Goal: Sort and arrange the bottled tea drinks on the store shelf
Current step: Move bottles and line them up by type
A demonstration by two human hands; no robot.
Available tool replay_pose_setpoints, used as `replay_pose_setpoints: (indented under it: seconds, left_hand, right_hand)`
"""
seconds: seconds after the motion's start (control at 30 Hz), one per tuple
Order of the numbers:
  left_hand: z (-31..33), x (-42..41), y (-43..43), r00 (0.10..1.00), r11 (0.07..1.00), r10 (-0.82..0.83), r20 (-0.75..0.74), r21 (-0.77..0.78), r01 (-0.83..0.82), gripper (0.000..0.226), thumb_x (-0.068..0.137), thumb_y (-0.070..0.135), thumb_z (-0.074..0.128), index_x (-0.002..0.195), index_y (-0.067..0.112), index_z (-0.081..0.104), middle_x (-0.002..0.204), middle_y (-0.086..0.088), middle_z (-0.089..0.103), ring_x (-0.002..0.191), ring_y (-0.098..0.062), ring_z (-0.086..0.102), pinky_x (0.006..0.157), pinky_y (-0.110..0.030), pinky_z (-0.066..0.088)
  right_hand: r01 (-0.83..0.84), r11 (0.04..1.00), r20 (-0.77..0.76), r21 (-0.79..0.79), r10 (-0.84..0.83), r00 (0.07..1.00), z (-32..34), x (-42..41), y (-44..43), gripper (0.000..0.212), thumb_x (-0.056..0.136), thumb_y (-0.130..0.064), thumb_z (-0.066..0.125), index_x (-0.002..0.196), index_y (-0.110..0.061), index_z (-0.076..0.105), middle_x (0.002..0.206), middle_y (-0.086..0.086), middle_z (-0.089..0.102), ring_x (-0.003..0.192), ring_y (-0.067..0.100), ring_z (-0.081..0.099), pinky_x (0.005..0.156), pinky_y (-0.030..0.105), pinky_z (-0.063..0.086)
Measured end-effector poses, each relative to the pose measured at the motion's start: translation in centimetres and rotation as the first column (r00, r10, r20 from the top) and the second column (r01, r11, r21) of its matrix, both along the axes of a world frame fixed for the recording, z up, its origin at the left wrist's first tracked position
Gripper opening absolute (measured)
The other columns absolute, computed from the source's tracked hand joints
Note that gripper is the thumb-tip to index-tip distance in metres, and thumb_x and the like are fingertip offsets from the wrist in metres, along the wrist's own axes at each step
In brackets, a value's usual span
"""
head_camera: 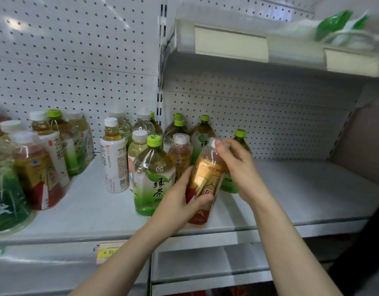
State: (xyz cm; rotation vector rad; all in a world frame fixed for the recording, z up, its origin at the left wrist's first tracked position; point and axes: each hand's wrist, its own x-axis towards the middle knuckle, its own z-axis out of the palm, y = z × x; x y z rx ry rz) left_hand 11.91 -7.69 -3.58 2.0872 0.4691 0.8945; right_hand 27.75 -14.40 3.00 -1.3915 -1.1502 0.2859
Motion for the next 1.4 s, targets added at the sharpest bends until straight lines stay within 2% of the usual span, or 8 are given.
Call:
replay_pose_setpoints:
  seconds: [0.1, 0.17, 0.27, 0.33, 0.87, 1.0, 1.13, 1.4]
  left_hand:
    - [0.1, -0.4, 0.1, 1.000, 0.995, -0.008, 0.015, -0.097, 0.009, 0.079, 0.069, 0.067, 0.063, 0.137, 0.032, 0.044, 0.122, 0.013, 0.064, 0.109, -0.002, 0.061, 0.096, -0.035, 0.052]
    - [-0.3, -1.4, -0.1, 0.999, 0.990, 0.027, 0.045, -0.137, -0.020, 0.071, 0.067, 0.066, 0.064, 0.130, 0.041, 0.043, 0.117, 0.016, 0.066, 0.104, 0.002, 0.063, 0.093, -0.030, 0.054]
    - [-0.7, -3.2, -0.2, 0.992, 0.972, 0.051, 0.116, -0.234, -0.023, 0.072, 0.067, 0.062, 0.068, 0.133, 0.040, 0.047, 0.114, 0.017, 0.069, 0.104, 0.001, 0.065, 0.092, -0.029, 0.055]
    - [-0.7, -4.4, 0.0, 0.985, 0.963, 0.081, 0.154, -0.268, -0.038, 0.078, 0.067, 0.061, 0.069, 0.137, 0.035, 0.047, 0.116, 0.015, 0.069, 0.107, -0.002, 0.065, 0.092, -0.030, 0.055]
    - [0.7, -10.9, 2.0, 0.875, 0.926, 0.288, 0.389, -0.347, -0.150, 0.056, 0.074, 0.043, 0.072, 0.125, 0.022, 0.058, 0.112, 0.005, 0.073, 0.101, -0.012, 0.070, 0.077, -0.020, 0.056]
    - [0.2, -10.9, 2.1, 0.873, 0.916, 0.303, 0.382, -0.371, -0.155, 0.059, 0.074, 0.043, 0.073, 0.126, 0.023, 0.057, 0.113, 0.005, 0.072, 0.102, -0.011, 0.070, 0.077, -0.020, 0.056]
    - [-0.2, -10.4, 2.2, 0.874, 0.896, 0.323, 0.362, -0.415, -0.159, 0.050, 0.082, 0.033, 0.076, 0.127, 0.021, 0.058, 0.112, 0.004, 0.073, 0.102, -0.013, 0.070, 0.077, -0.022, 0.057]
    - [-1.5, -10.9, 1.4, 0.864, 0.848, 0.366, 0.347, -0.507, -0.155, 0.054, 0.076, 0.035, 0.071, 0.126, 0.019, 0.057, 0.111, 0.000, 0.074, 0.099, -0.018, 0.072, 0.075, -0.028, 0.060]
  right_hand:
    - [-0.036, 0.996, -0.004, -0.079, 0.036, 0.999, 0.2, 0.9, 0.2, 0.038, 0.081, -0.075, 0.054, 0.099, -0.044, 0.068, 0.100, -0.015, 0.074, 0.094, 0.003, 0.070, 0.078, 0.021, 0.057]
    - [0.234, 0.970, 0.091, -0.057, -0.229, 0.969, -0.3, 3.3, 0.3, 0.056, 0.083, -0.073, 0.051, 0.116, -0.030, 0.063, 0.108, -0.007, 0.070, 0.101, 0.014, 0.067, 0.090, 0.038, 0.057]
    - [0.621, 0.750, 0.284, -0.228, -0.559, 0.779, -2.3, 7.8, 0.9, 0.083, 0.083, -0.062, 0.065, 0.144, -0.013, 0.039, 0.139, 0.014, 0.051, 0.127, 0.034, 0.051, 0.104, 0.052, 0.045]
    - [0.578, 0.718, 0.266, -0.388, -0.514, 0.816, -4.0, 8.9, 2.0, 0.092, 0.077, -0.059, 0.074, 0.144, -0.011, 0.033, 0.141, 0.018, 0.048, 0.126, 0.038, 0.051, 0.103, 0.050, 0.045]
    - [0.337, 0.860, 0.232, -0.383, -0.263, 0.936, -5.6, 10.1, 11.8, 0.069, 0.085, -0.044, 0.073, 0.140, -0.019, 0.040, 0.135, 0.007, 0.060, 0.120, 0.032, 0.058, 0.091, 0.035, 0.041]
    - [0.514, 0.854, 0.367, -0.084, -0.453, 0.813, -5.4, 6.5, 10.1, 0.064, 0.095, -0.045, 0.058, 0.147, -0.015, 0.036, 0.140, 0.013, 0.052, 0.124, 0.034, 0.053, 0.100, 0.046, 0.045]
    - [0.215, 0.969, 0.309, -0.117, -0.170, 0.936, -5.1, 0.3, 9.7, 0.075, 0.085, -0.078, 0.041, 0.141, -0.029, 0.040, 0.134, -0.008, 0.056, 0.112, 0.011, 0.054, 0.096, 0.040, 0.048]
    - [0.062, 0.982, 0.071, -0.180, -0.050, 0.996, -5.1, -1.3, 9.3, 0.072, 0.090, -0.054, 0.062, 0.149, -0.025, 0.033, 0.132, -0.004, 0.054, 0.119, 0.017, 0.052, 0.098, 0.036, 0.041]
